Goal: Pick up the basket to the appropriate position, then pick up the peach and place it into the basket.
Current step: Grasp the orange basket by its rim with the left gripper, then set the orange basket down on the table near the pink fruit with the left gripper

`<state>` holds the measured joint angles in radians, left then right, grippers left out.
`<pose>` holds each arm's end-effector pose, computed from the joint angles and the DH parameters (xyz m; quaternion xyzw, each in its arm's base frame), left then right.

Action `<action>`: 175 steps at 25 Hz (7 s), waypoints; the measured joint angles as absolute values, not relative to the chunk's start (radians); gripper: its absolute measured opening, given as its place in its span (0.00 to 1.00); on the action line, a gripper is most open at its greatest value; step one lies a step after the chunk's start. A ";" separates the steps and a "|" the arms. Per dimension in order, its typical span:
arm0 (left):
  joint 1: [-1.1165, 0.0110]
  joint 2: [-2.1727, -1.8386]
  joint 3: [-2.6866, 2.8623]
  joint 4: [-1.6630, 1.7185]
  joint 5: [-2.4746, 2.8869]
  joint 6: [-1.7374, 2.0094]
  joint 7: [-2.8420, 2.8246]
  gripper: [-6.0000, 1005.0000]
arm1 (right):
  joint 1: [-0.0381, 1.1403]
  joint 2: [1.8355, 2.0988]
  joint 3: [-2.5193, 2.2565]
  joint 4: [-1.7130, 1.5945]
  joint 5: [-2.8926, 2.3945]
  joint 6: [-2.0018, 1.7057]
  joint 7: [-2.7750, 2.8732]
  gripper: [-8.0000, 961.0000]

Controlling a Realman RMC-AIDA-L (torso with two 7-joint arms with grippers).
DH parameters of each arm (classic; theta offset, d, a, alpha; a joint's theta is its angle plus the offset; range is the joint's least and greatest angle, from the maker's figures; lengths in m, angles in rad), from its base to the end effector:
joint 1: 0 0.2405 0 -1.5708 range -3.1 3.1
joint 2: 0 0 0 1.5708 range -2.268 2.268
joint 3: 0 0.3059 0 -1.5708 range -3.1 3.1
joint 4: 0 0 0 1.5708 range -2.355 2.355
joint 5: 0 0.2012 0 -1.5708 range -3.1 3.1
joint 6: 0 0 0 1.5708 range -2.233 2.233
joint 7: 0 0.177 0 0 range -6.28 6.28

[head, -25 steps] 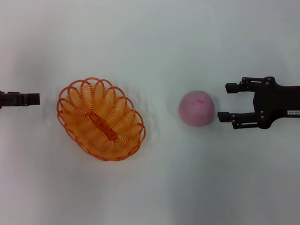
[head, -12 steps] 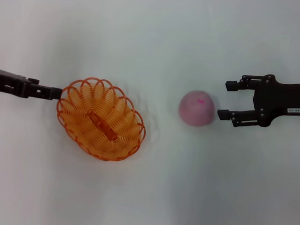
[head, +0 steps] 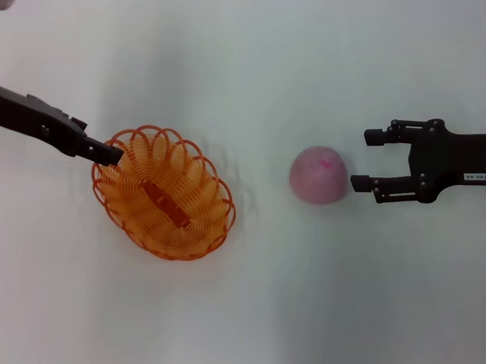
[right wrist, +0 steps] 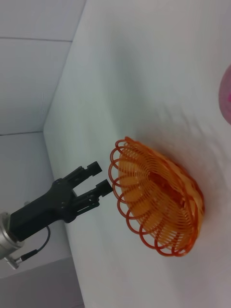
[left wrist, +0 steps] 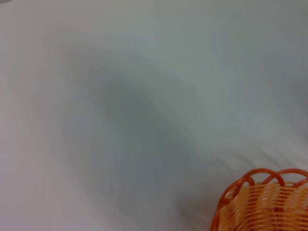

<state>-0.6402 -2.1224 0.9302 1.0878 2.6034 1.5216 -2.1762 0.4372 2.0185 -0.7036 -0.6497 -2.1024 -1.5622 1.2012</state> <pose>-0.2782 0.3901 -0.0445 -0.9178 -0.3574 0.0823 0.1522 0.3393 0.3235 -0.0391 -0.9631 0.1691 0.1550 0.1408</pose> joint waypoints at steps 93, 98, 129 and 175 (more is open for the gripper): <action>-0.845 -2.086 0.689 0.885 2.782 1.633 -2.478 0.08 | 0.455 2.027 -0.699 -0.653 -2.097 -1.565 1.213 0.86; -0.825 -2.079 0.680 0.854 2.762 1.635 -2.530 0.07 | 0.456 2.030 -0.699 -0.662 -2.097 -1.565 1.219 0.86; -0.589 -2.172 0.652 1.003 2.541 1.586 -2.671 0.07 | 0.452 2.034 -0.698 -0.686 -2.096 -1.566 1.227 0.86; -0.436 -2.175 0.776 1.055 2.397 1.483 -2.721 0.07 | 0.463 2.046 -0.675 -0.687 -2.095 -1.566 1.230 0.86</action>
